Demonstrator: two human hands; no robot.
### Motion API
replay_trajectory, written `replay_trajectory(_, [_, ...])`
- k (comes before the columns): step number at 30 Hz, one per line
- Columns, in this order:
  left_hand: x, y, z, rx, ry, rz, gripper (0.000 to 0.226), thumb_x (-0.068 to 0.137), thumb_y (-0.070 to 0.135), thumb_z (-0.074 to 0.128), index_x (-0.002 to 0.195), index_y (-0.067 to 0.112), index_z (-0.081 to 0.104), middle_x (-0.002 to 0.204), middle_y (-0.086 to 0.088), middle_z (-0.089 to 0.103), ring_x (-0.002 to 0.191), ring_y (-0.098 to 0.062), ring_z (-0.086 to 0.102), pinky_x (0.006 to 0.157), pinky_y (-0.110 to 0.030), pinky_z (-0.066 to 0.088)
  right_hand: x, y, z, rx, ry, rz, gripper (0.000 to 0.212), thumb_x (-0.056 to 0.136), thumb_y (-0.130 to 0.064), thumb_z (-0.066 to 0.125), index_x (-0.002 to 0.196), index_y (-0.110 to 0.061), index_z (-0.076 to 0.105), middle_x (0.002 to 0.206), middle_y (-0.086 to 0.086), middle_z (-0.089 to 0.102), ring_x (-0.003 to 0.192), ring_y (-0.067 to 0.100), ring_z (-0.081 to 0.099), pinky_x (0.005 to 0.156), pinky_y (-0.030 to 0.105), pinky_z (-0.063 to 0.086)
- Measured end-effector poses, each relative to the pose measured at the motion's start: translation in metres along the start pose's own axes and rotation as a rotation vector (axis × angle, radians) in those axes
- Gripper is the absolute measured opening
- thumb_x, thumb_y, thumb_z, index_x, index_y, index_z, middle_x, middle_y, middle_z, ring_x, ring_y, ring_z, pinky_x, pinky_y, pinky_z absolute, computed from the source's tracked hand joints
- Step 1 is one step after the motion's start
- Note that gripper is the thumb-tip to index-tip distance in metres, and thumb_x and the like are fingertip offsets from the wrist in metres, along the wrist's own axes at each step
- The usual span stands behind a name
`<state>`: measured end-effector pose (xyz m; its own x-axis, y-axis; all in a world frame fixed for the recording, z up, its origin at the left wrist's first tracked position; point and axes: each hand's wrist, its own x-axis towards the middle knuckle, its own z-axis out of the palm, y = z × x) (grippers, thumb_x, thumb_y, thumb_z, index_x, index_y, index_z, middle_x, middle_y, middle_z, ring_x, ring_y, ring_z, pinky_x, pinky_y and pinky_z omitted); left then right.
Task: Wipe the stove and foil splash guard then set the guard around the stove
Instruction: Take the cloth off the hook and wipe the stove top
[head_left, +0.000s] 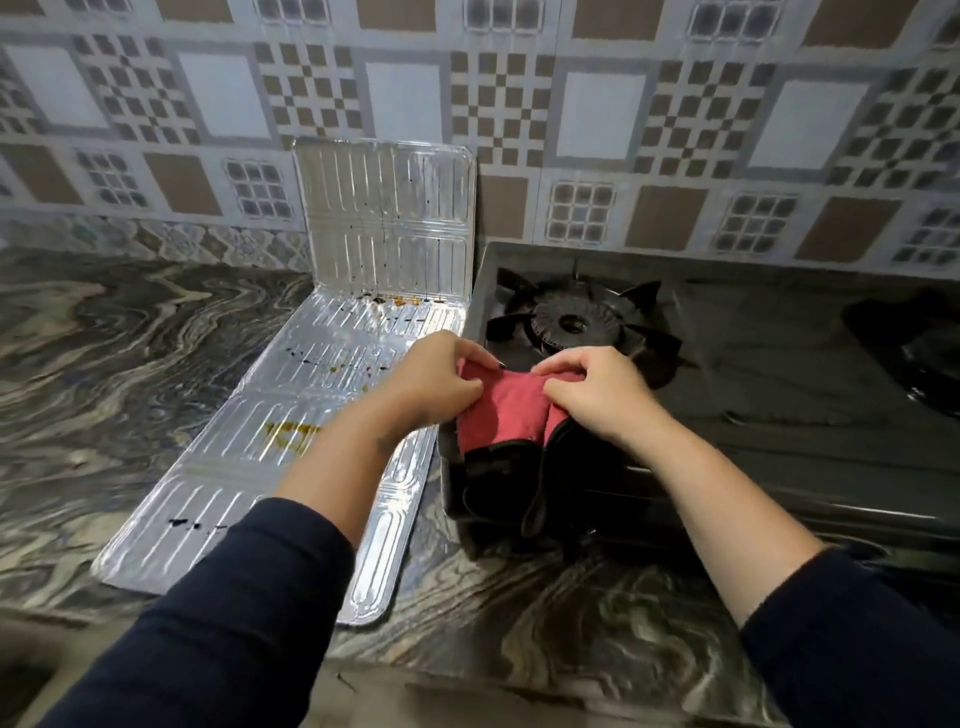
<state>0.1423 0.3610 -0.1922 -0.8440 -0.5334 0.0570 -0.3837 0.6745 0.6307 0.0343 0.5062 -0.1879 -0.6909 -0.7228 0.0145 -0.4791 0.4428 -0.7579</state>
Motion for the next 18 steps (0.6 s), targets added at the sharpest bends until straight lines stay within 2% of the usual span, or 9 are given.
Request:
replay_trajectory(2, [-0.008,-0.005,0.003,0.064,0.002,0.042,0.035,0.082,0.005,0.056,0.108,0.022,0.073,0.102,-0.006,0.059,0.081,-0.015,0.054,0.077,-0.018,0.041,-0.010,0.002,0.009,-0.321,0.062,-0.091,0.024,0.078,-0.022,0.058,0.094,-0.028,0.074,0.099,-0.001,0.062,0.098,0.019,0.056,0.085,0.030,0.042])
replay_trajectory(4, [-0.013,-0.012,0.006,0.079,0.020,0.070,0.034,0.086,0.010,0.058,0.118,0.019,0.067,0.111,-0.007,0.060,0.095,-0.020,0.058,0.087,-0.022,0.042,-0.016,-0.001,0.011,-0.563,0.179,-0.289,0.025,0.078,-0.027,0.055,0.095,-0.029,0.073,0.105,-0.001,0.055,0.107,0.024,0.048,0.089,0.038,0.035])
replay_trajectory(5, [-0.015,-0.015,0.008,0.064,0.035,0.078,0.035,0.089,0.013,0.058,0.124,0.018,0.062,0.116,-0.007,0.061,0.103,-0.021,0.059,0.091,-0.025,0.042,-0.017,-0.005,0.013,-0.572,0.184,-0.395,0.026,0.078,-0.026,0.054,0.097,-0.027,0.073,0.109,-0.002,0.057,0.110,0.025,0.049,0.090,0.039,0.035])
replay_trajectory(7, [-0.019,-0.023,0.009,0.026,0.052,0.080,0.037,0.095,0.013,0.051,0.131,0.014,0.053,0.125,-0.006,0.063,0.115,-0.021,0.058,0.098,-0.027,0.041,-0.016,-0.014,0.019,-0.541,0.046,-0.518,0.032,0.085,-0.026,0.051,0.109,-0.022,0.071,0.122,-0.002,0.063,0.117,0.023,0.054,0.097,0.040,0.037])
replay_trajectory(9, [-0.023,-0.031,0.008,0.044,0.038,0.099,0.039,0.097,0.009,0.043,0.135,0.011,0.049,0.131,-0.007,0.060,0.122,-0.023,0.054,0.100,-0.023,0.035,-0.019,-0.016,0.036,-0.608,-0.127,-0.507,0.040,0.096,-0.031,0.043,0.131,-0.019,0.057,0.142,0.000,0.052,0.133,0.018,0.044,0.109,0.036,0.031])
replay_trajectory(11, [-0.025,-0.040,0.007,0.126,0.023,0.143,0.043,0.097,0.008,0.040,0.139,0.011,0.045,0.138,-0.009,0.054,0.127,-0.024,0.050,0.104,-0.025,0.033,-0.022,-0.010,0.055,-0.698,-0.151,-0.453,0.050,0.100,-0.038,0.031,0.146,-0.019,0.035,0.157,-0.003,0.028,0.144,0.013,0.024,0.116,0.034,0.015])
replay_trajectory(14, [-0.026,-0.049,0.005,0.247,-0.005,0.191,0.047,0.098,0.015,0.041,0.144,0.013,0.037,0.146,-0.008,0.047,0.132,-0.026,0.046,0.109,-0.037,0.035,-0.022,-0.010,0.067,-0.736,-0.117,-0.330,0.057,0.100,-0.045,0.021,0.152,-0.021,0.018,0.161,-0.006,0.010,0.147,0.011,0.010,0.118,0.036,0.008])
replay_trajectory(18, [-0.023,-0.044,0.008,0.295,-0.033,0.244,0.044,0.098,0.020,0.038,0.142,0.017,0.037,0.144,-0.003,0.048,0.130,-0.025,0.047,0.109,-0.044,0.035,-0.028,-0.014,0.072,-0.765,-0.054,-0.240,0.058,0.100,-0.045,0.019,0.152,-0.018,0.016,0.161,-0.002,0.010,0.148,0.013,0.010,0.119,0.038,0.008])
